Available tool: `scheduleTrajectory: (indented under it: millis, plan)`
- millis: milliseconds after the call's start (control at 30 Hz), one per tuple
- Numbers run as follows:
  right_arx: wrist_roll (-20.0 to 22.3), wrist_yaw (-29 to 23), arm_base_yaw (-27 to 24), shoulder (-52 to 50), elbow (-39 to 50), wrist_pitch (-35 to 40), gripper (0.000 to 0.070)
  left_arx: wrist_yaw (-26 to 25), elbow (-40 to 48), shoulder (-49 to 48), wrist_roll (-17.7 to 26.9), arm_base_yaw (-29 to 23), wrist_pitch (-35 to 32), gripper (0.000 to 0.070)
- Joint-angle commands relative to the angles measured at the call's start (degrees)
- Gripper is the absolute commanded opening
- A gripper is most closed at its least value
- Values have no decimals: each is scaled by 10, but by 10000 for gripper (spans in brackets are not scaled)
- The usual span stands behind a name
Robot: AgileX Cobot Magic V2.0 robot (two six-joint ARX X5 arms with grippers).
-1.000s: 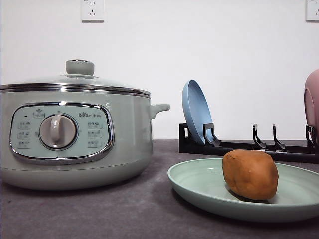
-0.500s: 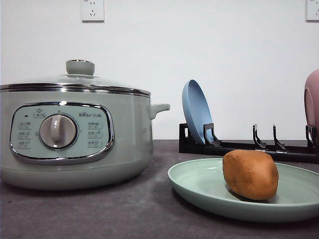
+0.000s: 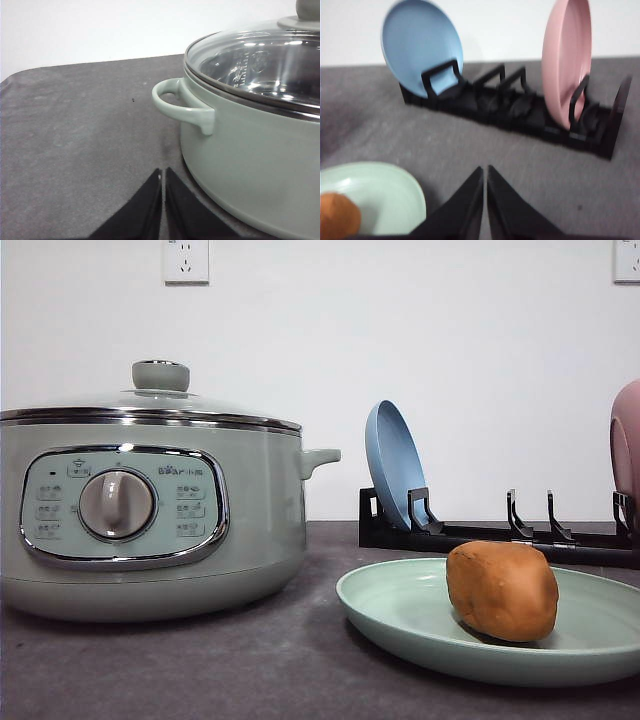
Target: Transfer potato from steamer to green plate
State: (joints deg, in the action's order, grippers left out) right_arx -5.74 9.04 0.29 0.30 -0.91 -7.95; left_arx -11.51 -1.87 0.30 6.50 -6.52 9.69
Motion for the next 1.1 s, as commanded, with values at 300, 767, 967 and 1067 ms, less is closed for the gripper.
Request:
scheduleTrajectory:
  millis: [300, 767, 967, 1067]
  plan:
    - [3, -1, 8, -1, 3, -10, 0, 1, 12, -1, -1, -2, 5, 3]
    - [2, -1, 8, -1, 2, -10, 0, 1, 12, -1, -1, -2, 5, 3]
    - [3, 0, 8, -1, 2, -10, 0, 1, 12, -1, -1, -2, 5, 3]
    - [2, 0, 8, -1, 2, -10, 0, 1, 12, -1, -1, -2, 5, 3]
